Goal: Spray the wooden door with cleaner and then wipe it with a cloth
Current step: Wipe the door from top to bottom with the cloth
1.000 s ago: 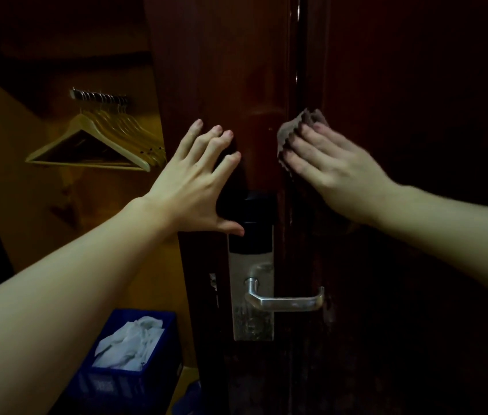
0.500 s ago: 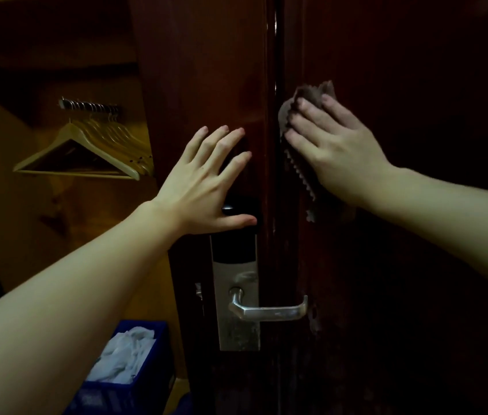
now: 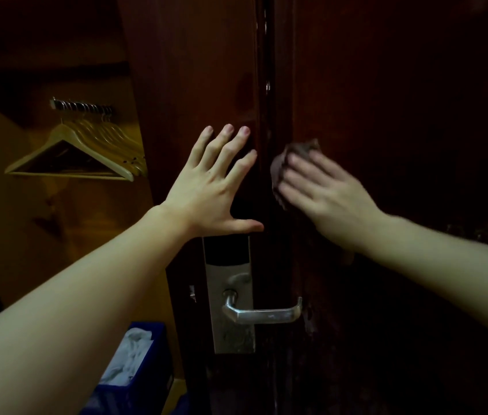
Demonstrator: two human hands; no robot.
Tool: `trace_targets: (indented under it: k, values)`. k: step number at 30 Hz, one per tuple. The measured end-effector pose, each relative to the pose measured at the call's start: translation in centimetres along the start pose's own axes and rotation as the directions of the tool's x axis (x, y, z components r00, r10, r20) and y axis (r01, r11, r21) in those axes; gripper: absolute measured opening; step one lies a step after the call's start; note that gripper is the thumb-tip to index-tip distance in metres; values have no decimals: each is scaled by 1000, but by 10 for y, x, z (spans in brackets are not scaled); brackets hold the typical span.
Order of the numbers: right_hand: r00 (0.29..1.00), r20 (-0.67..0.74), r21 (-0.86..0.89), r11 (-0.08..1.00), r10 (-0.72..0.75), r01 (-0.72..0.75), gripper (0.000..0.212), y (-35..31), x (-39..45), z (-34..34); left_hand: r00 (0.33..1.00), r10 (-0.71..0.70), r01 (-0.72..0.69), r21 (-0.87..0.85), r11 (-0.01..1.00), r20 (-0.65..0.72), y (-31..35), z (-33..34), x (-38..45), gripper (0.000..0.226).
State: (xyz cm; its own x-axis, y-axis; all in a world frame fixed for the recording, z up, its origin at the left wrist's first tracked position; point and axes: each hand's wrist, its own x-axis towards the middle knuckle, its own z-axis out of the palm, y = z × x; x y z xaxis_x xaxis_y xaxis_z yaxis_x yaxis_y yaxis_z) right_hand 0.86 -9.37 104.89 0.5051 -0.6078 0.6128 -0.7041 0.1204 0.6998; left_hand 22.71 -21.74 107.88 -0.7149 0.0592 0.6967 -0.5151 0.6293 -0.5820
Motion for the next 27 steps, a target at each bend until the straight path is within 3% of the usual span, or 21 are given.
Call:
trace_targets:
  k: [2,4,6,9,11,13,18,24,27]
  values:
    - [993,-33,-12,994,110,-111,41,5,22,-7,1000,14,-14,-3,1000,18,-3,0,-2,116]
    - [995,-48,-2,996,92,-92,40,-4,20,-3,999,30,-30,-4,1000,30,-6,0,-4,118]
    - [998,-30,11,999,-49,49,40,-22,-7,10,999,36,-36,-5,999,32,-8,0,-6,119]
    - [952,109,78,957,-286,279,42,-49,-56,27,999,24,-24,-5,1000,25,-7,2,-7,120]
    - [924,155,105,936,-349,336,41,-53,-70,31,1000,23,-23,-11,1000,12,-6,3,-7,120]
    - [945,104,84,950,-309,301,41,-47,-60,31,1000,25,-26,-17,1000,-3,-5,5,-6,119]
    - [999,-36,27,1000,11,-10,42,-26,2,9,1000,26,-26,4,1000,-16,-4,6,-6,115]
    - [974,33,68,973,-223,221,42,-61,-39,32,999,-39,40,52,998,-11,5,0,0,114]
    - [973,32,60,973,-227,225,41,-51,-50,34,1000,-23,24,52,998,-15,6,-3,3,117]
